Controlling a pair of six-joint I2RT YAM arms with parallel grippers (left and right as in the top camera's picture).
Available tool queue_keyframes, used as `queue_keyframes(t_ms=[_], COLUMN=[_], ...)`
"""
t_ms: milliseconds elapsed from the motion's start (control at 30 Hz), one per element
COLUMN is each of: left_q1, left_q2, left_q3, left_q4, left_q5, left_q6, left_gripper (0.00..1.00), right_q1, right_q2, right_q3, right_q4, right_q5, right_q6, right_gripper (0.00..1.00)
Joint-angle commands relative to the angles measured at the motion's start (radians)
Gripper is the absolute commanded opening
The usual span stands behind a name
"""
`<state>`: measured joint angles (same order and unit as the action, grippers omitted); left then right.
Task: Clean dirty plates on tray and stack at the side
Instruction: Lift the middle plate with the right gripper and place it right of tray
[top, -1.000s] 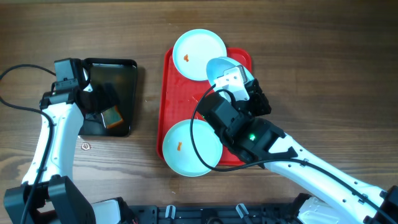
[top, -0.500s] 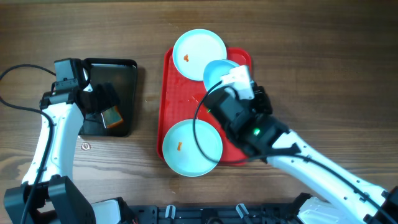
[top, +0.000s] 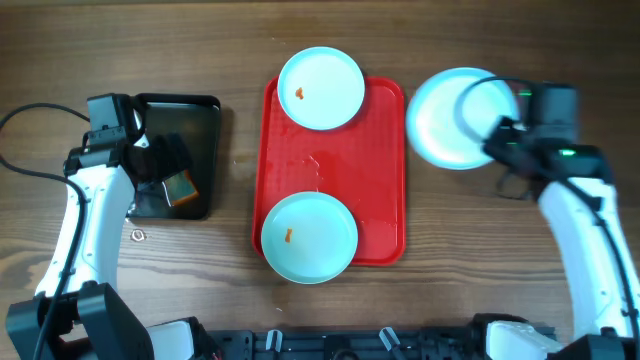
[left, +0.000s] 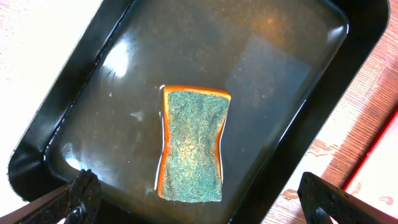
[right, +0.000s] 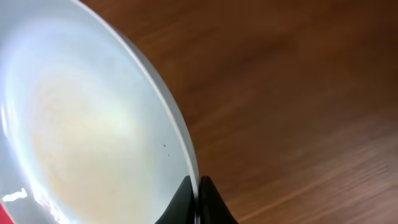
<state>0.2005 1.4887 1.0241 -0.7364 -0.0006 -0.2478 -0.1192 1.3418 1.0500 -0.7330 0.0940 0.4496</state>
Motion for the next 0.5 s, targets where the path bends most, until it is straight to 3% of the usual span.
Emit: queue_keyframes(t_ms=[0,133,333,367,433,467], left_q1=[0.005,0.005,0.005,0.005,0.005,0.005], left_q2=[-0.002,-0.002,-0.002,-0.002,-0.002,-0.002], left_q3=[0.002,0.002,0.002,0.002,0.002,0.002], left_q4=[0.0,0.0,0.0,0.0,0.0,0.0], left_q5=[0.011,0.011,0.011,0.011,0.011,0.011], left_q6=[0.005,0.005,0.005,0.005,0.005,0.005], left_gripper=[1.0,1.0,1.0,1.0,1.0,1.0], right_q1=[-0.156,-0.253,-0.267,-0.267,-0.268,-0.268], right_q2=[0.04,0.109,0.203,0.206,0.199,0.191], right_q3=[0.017,-0.026,-0.042,-0.042,-0.034,-0.029], right_q4=[-0.033,-0.034,-0.027,-0.023,-0.021,-0.024], right_q5=[-0.137,-0.14,-0.144,-0.145,-0.191,-0.225], right_q6=[0.021,-0.005,-0.035,-0.039,-0.063,-0.064], right_gripper=[0.04,0.04,0.05,0.1,0.38,0.43])
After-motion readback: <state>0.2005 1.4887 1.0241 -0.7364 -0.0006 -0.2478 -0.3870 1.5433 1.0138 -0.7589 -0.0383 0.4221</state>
